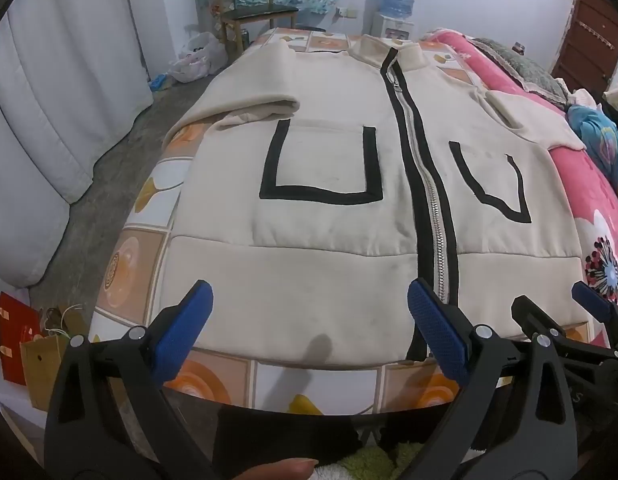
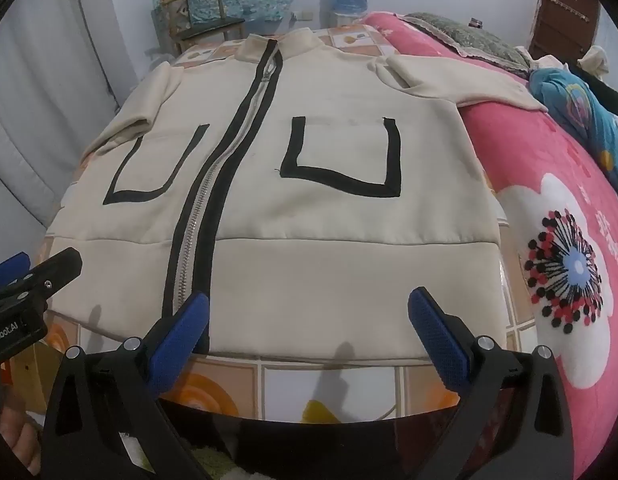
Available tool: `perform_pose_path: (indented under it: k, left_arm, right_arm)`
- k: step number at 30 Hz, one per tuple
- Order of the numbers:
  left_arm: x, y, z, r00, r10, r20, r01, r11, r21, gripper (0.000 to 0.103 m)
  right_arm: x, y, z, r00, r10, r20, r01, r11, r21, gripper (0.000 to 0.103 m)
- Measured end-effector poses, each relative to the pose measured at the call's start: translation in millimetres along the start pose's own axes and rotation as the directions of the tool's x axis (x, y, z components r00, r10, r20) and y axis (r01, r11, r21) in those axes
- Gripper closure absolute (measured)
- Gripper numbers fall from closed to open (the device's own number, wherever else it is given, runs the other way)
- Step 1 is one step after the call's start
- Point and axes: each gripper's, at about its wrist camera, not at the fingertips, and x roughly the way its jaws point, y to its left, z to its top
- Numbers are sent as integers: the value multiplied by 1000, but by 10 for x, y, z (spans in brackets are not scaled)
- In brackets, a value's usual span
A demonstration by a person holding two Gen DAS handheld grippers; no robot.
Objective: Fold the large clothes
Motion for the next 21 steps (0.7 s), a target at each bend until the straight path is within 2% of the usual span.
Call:
perform_pose_path:
  k: [21]
  left_arm:
    - [0,5,3,1000,-2,0,2,1000,-1,9]
  right_arm:
    - [-22,-5,3,1000,3,5,-3,1000,0,6]
